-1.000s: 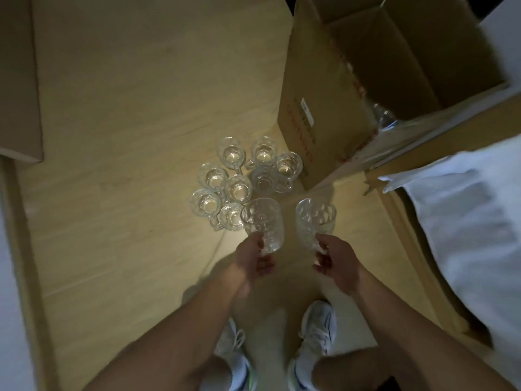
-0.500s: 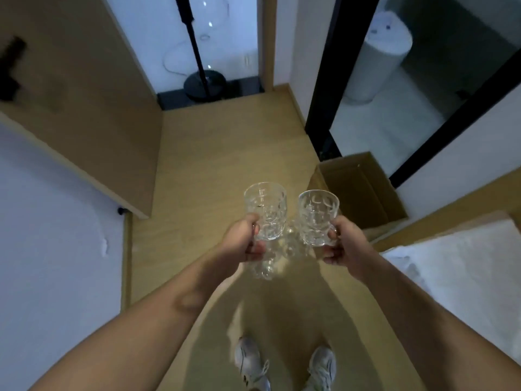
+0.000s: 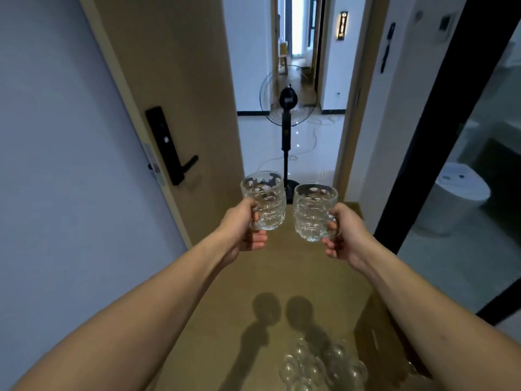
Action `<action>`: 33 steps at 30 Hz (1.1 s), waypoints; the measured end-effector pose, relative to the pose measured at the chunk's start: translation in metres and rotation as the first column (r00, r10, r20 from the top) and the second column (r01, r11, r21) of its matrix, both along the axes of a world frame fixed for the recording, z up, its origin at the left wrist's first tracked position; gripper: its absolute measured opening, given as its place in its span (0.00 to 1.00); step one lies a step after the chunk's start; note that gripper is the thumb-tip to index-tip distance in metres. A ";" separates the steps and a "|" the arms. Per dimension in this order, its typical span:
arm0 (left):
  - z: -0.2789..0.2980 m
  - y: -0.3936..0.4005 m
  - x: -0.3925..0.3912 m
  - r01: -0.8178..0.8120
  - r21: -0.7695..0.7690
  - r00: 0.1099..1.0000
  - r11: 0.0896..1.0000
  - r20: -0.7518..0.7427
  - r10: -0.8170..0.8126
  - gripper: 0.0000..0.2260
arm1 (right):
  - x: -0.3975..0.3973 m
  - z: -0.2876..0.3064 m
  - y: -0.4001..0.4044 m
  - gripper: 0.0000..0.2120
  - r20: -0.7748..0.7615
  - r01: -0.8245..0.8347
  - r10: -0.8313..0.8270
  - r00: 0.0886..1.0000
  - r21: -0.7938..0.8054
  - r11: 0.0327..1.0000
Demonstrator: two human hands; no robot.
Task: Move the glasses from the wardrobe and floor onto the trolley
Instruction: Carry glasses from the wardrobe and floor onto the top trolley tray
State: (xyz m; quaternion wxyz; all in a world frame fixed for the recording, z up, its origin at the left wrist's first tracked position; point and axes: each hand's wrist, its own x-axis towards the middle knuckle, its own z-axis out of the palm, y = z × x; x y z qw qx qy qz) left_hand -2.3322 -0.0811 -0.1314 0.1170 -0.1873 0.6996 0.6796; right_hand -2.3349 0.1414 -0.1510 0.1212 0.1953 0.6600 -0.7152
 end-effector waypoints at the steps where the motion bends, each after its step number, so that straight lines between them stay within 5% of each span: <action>1: 0.008 -0.004 0.001 -0.042 0.007 0.999 0.999 -0.019 0.042 0.16 | -0.006 0.009 -0.004 0.15 -0.026 -0.036 0.036 0.999 0.001 0.999; 13: 0.065 -0.015 0.065 -0.546 0.127 0.825 0.828 -0.088 0.558 0.17 | -0.029 0.060 -0.041 0.16 -0.175 -0.471 0.462 0.869 -0.009 0.882; 33: 0.077 -0.051 0.361 -0.954 -0.005 0.299 0.301 -0.141 0.944 0.12 | 0.151 0.068 -0.210 0.12 -0.178 -0.916 0.899 0.401 -0.068 0.395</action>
